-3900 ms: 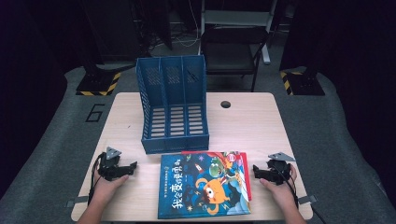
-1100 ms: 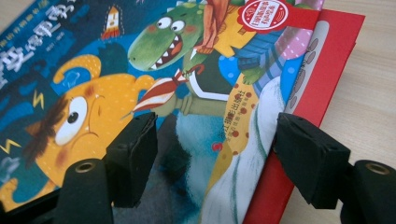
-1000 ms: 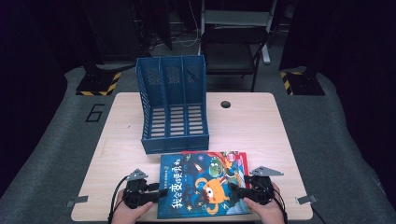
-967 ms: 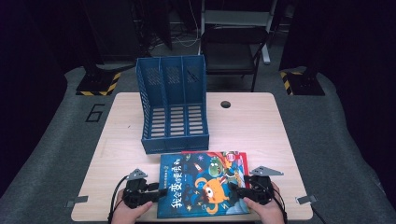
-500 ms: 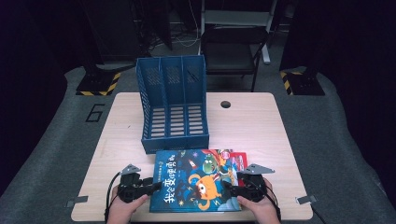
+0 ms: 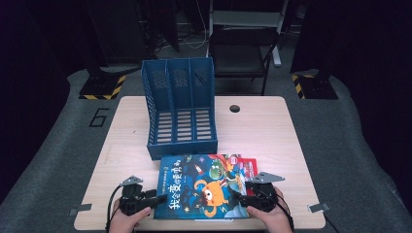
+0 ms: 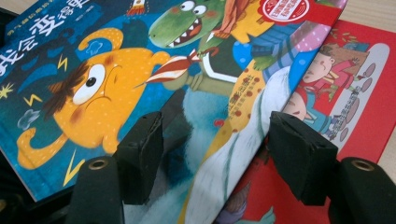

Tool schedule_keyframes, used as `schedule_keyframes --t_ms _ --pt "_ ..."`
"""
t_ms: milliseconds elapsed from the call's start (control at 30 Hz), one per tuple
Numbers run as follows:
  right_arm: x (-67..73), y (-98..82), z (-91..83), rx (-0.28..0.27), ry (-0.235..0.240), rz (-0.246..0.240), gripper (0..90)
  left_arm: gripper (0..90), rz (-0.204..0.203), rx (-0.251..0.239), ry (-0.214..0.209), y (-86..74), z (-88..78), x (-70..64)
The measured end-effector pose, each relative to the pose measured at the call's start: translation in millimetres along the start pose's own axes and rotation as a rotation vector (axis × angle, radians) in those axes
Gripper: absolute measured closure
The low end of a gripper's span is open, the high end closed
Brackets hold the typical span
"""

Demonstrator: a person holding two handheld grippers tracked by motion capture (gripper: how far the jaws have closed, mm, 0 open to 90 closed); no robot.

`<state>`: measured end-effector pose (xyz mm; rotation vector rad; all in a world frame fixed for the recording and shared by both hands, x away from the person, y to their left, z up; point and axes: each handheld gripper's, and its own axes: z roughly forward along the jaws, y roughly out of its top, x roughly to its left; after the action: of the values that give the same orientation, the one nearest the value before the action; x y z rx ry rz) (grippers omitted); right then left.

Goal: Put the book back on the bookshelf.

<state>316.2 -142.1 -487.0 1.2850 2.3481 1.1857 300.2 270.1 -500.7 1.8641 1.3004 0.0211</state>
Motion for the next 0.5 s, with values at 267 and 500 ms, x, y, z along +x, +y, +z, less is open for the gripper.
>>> schedule_keyframes --t_ms 267,500 --pt "2.2 -3.8 -4.1 0.008 0.012 0.001 34.8 29.6 0.067 0.041 -0.036 -11.4 1.3 -13.4" --pt "2.7 -4.1 -4.5 0.014 0.016 -0.005 34.5 25.2 0.07 0.051 -0.06 -14.3 3.9 -15.3"
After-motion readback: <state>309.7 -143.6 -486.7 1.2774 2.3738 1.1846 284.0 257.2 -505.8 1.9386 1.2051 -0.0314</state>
